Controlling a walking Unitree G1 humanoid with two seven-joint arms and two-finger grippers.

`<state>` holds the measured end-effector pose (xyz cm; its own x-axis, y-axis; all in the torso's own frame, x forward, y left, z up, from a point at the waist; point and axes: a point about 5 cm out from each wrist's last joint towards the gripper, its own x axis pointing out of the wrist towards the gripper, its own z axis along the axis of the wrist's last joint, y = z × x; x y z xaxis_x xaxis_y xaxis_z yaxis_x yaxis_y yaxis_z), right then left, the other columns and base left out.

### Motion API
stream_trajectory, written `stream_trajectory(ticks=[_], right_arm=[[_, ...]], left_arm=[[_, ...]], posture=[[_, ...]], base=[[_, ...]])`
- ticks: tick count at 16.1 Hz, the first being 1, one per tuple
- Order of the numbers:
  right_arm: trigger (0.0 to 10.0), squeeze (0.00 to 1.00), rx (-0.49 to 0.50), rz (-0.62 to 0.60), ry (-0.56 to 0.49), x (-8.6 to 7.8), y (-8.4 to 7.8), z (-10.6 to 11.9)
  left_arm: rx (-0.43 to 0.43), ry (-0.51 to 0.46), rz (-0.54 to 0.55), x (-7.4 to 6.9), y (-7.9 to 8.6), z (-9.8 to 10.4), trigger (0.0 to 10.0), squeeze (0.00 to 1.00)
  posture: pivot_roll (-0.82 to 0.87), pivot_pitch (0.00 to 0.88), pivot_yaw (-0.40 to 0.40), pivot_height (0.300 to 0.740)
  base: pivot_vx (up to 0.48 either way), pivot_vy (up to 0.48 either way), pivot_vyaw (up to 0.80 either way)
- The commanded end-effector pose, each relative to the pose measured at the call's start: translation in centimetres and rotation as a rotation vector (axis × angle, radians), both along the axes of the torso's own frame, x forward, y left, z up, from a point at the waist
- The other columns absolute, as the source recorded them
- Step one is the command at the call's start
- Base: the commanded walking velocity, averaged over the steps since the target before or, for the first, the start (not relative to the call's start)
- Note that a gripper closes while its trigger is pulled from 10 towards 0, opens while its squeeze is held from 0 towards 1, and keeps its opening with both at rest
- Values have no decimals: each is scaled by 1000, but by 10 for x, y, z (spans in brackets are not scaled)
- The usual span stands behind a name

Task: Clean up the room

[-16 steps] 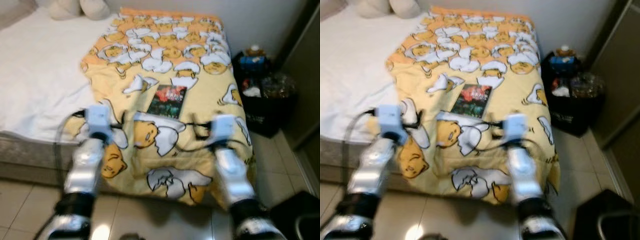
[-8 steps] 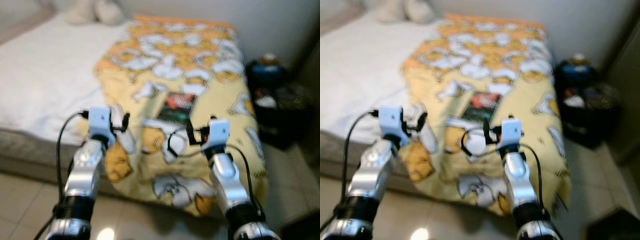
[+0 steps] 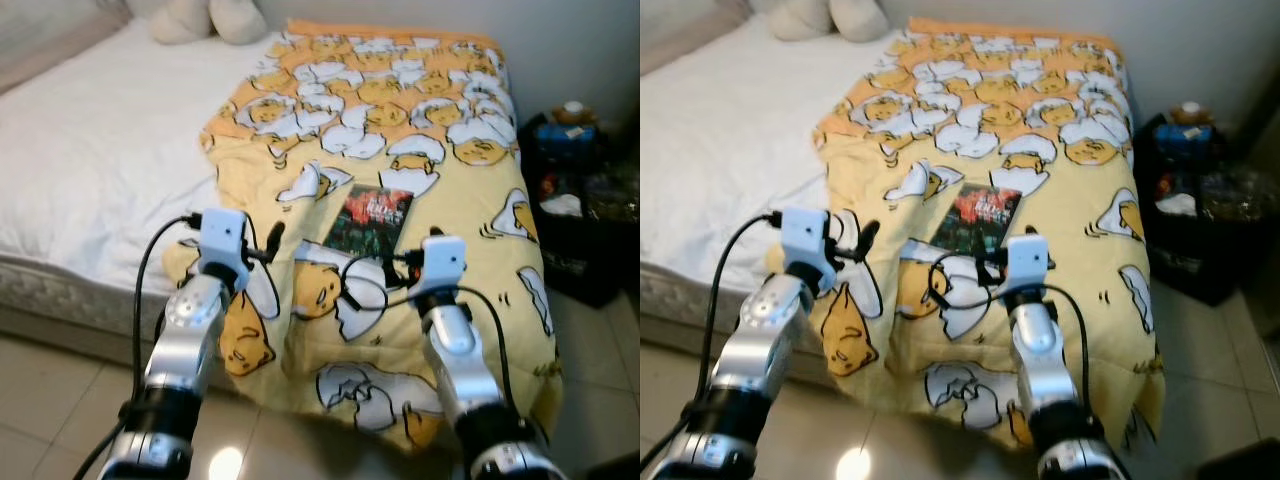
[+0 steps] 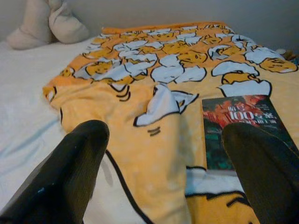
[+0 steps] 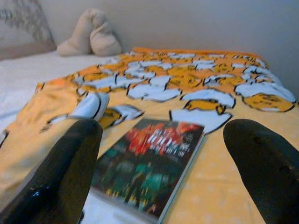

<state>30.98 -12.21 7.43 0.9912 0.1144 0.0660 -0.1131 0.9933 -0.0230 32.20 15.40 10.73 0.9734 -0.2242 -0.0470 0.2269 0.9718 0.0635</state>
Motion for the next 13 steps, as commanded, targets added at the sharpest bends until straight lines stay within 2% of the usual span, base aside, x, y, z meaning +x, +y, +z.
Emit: stream_trajectory(ticks=[1,3,5,6,10,11,13], right_arm=[[10000,0,5,-18,-2,2,-2,1],[10000,0,-7,-28,-7,1,-4,1],[10000,0,-27,-58,-15,3,-8,3],[10000,1000,-26,-75,-6,4,-10,2],[10000,1000,43,-153,109,7,-19,-11],[10000,0,92,-162,173,10,-18,-18],[10000,0,111,-114,223,15,-11,-21]], left_arm=[[9,-25,-23,2,-3,7,10000,0],[10,-24,-39,1,-4,6,10000,0],[11,-23,-61,0,-7,6,10000,0],[9,-25,-82,0,-10,6,10000,0],[-16,-28,-115,-2,-15,8,10000,0],[-31,-23,-108,-4,-14,10,10000,0],[-37,-24,-107,-14,-10,13,10000,0]], posture=[[-49,0,74,740],[-58,0,80,740],[-67,0,85,740],[-69,0,86,740],[-65,0,88,740],[-46,0,90,740],[6,0,83,740]], base=[[480,0,-800],[480,0,-794],[480,0,0],[480,0,0],[480,0,0],[0,0,0],[0,0,0]])
